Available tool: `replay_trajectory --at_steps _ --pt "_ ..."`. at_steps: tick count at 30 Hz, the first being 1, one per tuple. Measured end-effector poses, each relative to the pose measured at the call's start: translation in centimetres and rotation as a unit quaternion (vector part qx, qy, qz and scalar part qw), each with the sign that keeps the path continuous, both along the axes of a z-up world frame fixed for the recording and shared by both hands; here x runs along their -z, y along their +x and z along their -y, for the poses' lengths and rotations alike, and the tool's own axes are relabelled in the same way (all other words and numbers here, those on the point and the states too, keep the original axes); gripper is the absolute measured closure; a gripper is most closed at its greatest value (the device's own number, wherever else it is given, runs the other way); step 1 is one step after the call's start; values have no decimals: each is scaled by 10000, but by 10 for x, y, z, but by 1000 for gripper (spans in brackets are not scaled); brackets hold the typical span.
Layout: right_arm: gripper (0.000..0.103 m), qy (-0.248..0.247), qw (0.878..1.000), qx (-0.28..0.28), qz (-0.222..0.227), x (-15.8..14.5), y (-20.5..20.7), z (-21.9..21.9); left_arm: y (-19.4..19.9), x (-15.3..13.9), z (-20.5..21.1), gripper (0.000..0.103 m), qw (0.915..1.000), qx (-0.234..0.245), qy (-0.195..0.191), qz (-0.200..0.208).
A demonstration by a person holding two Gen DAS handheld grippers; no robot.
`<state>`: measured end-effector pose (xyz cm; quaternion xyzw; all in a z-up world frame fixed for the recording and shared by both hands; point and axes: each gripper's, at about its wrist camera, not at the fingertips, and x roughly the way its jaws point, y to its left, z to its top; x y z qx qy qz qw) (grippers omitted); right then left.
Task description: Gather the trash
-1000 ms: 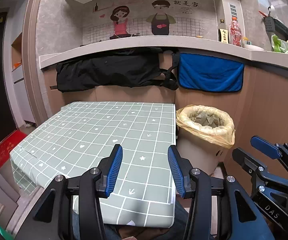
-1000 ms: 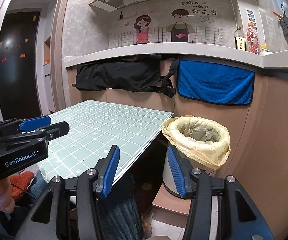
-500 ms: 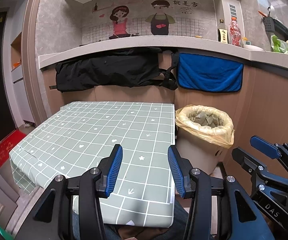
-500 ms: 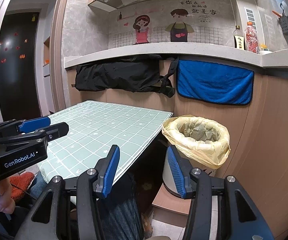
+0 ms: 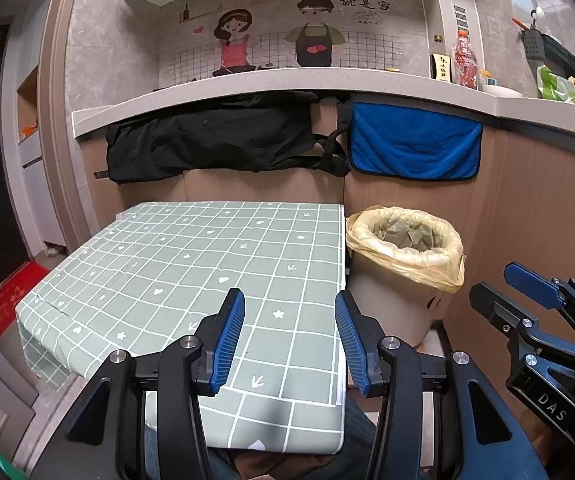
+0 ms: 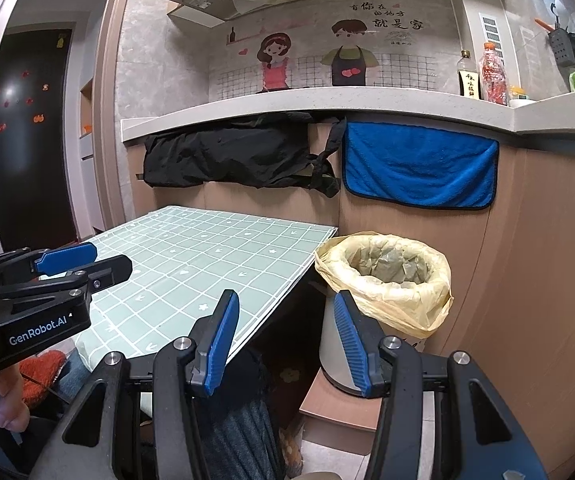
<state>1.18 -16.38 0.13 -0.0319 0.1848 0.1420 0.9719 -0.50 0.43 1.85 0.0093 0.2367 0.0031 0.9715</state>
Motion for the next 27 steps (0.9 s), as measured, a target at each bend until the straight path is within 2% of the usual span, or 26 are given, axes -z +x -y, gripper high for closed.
replay_trajectory --at_steps 27 --pt "56 9 9999 105 24 0 -2 5 3 0 1 55 10000 79 -51 -19"
